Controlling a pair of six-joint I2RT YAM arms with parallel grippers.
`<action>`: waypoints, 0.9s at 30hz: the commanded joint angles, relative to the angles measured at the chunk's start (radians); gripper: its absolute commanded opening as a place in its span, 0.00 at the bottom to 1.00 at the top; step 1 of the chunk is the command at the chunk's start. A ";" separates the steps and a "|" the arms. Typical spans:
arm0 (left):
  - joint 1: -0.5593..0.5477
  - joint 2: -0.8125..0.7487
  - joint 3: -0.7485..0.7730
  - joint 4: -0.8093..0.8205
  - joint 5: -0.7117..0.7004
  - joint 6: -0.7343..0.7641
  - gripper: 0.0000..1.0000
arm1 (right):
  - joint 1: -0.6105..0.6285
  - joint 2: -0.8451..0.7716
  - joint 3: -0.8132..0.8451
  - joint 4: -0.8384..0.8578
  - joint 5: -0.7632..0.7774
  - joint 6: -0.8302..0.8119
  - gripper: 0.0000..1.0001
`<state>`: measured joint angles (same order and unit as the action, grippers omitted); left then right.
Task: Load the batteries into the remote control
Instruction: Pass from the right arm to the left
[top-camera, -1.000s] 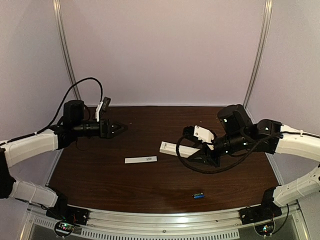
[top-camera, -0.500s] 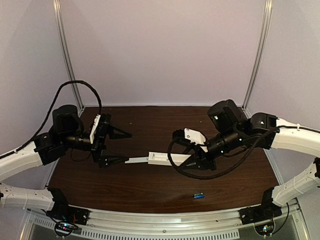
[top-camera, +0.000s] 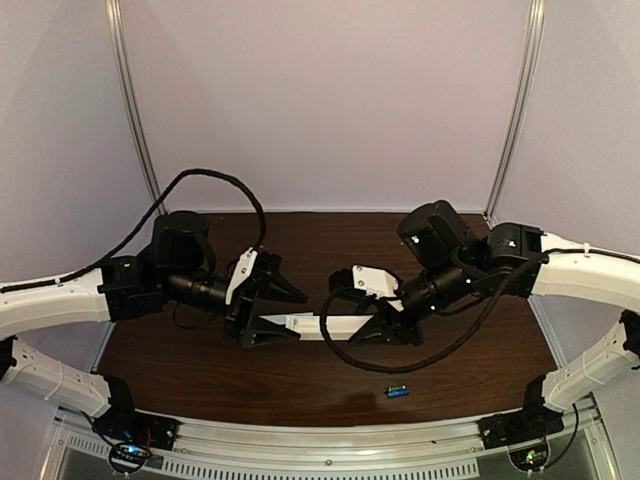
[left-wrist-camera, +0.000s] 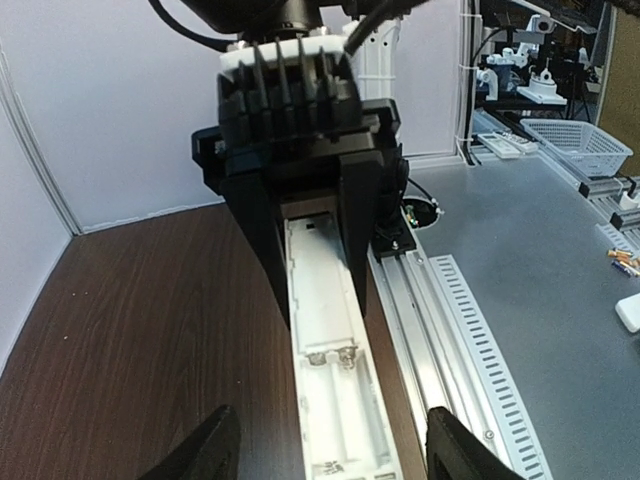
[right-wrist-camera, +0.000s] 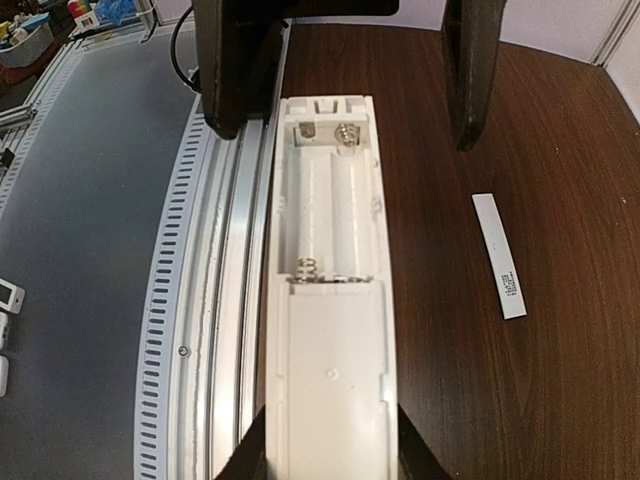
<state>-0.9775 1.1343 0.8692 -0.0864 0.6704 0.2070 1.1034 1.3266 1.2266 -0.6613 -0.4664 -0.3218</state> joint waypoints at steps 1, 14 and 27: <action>-0.025 0.058 0.046 -0.024 -0.042 0.018 0.61 | 0.013 0.006 0.047 -0.017 0.043 -0.025 0.00; -0.039 0.099 0.079 -0.027 -0.094 0.004 0.24 | 0.019 -0.007 0.030 -0.005 0.118 -0.026 0.02; -0.037 0.025 -0.060 0.342 -0.338 -0.190 0.00 | -0.018 -0.290 -0.135 0.406 0.448 0.265 1.00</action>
<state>-1.0145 1.1919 0.8463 0.0471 0.4690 0.1028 1.1099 1.0954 1.1118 -0.4221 -0.1680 -0.2005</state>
